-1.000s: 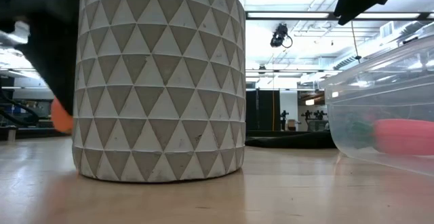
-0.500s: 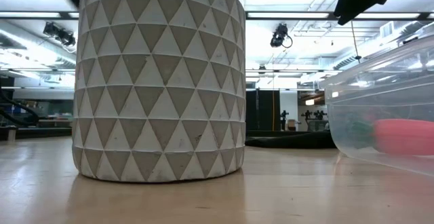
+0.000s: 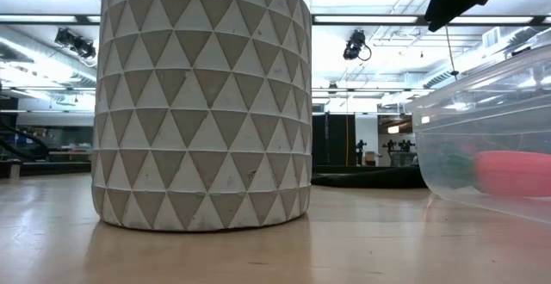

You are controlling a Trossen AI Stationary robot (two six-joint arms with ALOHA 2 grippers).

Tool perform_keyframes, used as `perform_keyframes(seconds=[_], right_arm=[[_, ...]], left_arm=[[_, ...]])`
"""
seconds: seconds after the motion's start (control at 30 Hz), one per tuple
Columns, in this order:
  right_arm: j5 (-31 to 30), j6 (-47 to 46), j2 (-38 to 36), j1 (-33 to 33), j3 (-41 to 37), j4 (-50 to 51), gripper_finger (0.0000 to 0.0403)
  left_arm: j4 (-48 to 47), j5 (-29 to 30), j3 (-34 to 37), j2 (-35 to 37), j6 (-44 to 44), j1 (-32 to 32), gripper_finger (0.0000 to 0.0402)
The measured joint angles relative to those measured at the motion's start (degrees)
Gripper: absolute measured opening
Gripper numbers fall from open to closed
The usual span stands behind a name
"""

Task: Pick and placing Produce into tupperware
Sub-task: Put the orange into the transparent bin

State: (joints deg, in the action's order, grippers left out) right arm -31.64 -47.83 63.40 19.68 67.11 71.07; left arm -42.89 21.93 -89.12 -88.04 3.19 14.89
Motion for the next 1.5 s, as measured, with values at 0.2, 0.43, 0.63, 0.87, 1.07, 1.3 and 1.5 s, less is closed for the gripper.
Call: perform_keyframes(seconds=[0.2,0.43,0.63,0.87,1.07,1.3,1.5], right_arm=[[-0.3,1.6,0.0,-0.02,0.0,0.8,0.0205],[-4.41,2.49,-0.73,-1.94,0.0,5.07,0.0205],[-6.3,3.14,-2.64,-7.2,0.0,5.03,0.0205],[-7.36,4.99,-4.55,-11.68,0.0,3.3,0.0205],[-7.28,6.92,-4.96,-12.17,0.0,1.57,0.0205],[-7.12,7.37,-4.96,-12.17,0.0,0.9,0.0205],[-7.3,7.86,-4.97,-12.17,0.0,0.61,0.0205]], left_arm=[[17.15,-2.76,-0.15,-0.84,-2.43,-2.67,0.0251],[23.69,-6.94,-0.11,-5.54,-2.37,-2.35,0.0252],[30.03,-7.58,-0.07,-10.52,-1.85,-1.09,0.0248],[42.83,-8.06,-0.07,-16.23,1.63,-1.22,0.0252],[50.53,-9.78,-0.02,-21.12,5.46,-1.16,0.0248],[52.27,-10.1,-1.74,-24.42,6.73,-0.53,0.0253],[51.65,-10.42,-1.73,-25.75,6.7,-0.51,0.0247]])
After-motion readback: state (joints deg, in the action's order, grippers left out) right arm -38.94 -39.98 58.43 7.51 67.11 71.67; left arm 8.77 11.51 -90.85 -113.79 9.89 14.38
